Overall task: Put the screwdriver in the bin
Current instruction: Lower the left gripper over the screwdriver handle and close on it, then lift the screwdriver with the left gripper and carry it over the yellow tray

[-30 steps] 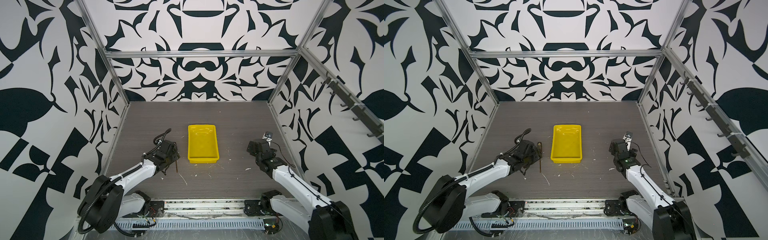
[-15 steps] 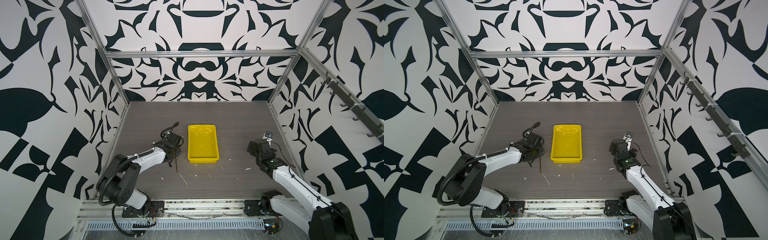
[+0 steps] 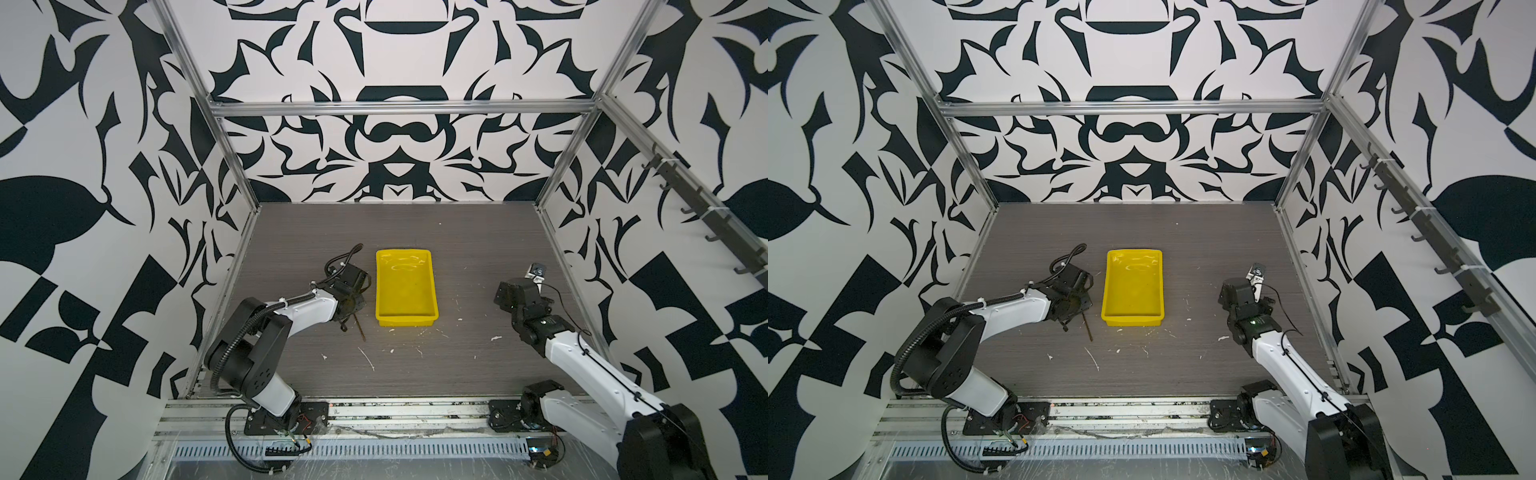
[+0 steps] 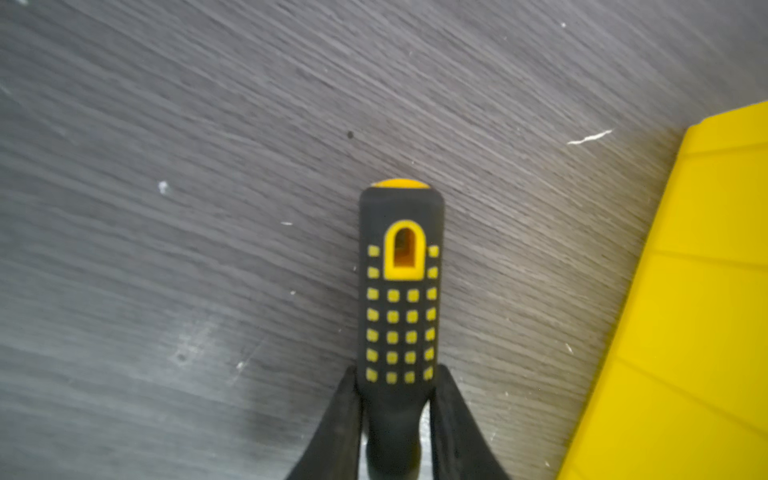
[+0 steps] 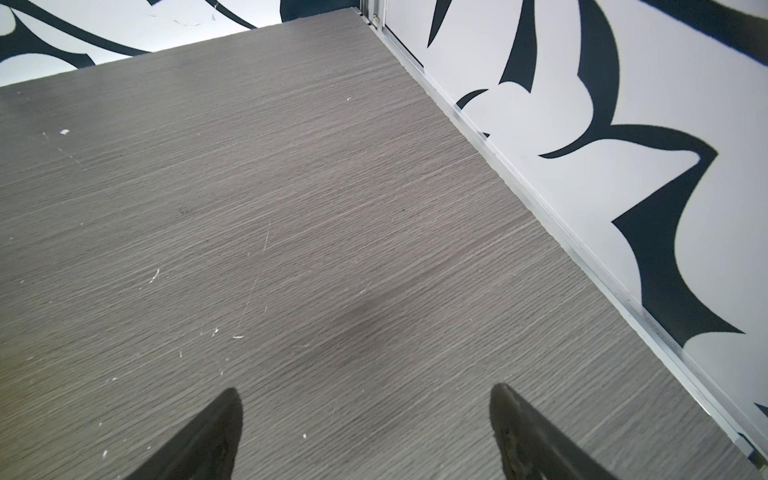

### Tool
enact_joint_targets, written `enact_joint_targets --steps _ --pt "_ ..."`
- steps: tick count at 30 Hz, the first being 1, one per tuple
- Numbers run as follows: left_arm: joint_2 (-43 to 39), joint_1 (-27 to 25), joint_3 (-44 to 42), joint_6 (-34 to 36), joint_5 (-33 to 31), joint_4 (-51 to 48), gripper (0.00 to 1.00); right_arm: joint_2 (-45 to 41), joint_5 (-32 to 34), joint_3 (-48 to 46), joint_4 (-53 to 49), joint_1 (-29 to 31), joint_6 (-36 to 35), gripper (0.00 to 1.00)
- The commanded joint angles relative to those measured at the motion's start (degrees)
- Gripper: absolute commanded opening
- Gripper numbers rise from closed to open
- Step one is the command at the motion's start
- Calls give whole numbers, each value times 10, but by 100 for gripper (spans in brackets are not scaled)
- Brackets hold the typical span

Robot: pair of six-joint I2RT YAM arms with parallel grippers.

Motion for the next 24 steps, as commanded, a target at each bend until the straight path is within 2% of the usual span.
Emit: enact_joint_targets --steps 1,7,16,24 --pt "30 0 2 -23 -13 -40 18 2 15 11 2 -2 8 96" --pt "13 0 22 -22 -40 -81 15 -4 15 7 4 -2 9 96" --pt "-69 -1 15 -11 -85 -131 15 -3 19 7 1 -2 12 95" --pt "-110 -1 2 -12 -62 -117 15 -6 19 7 2 -2 13 95"
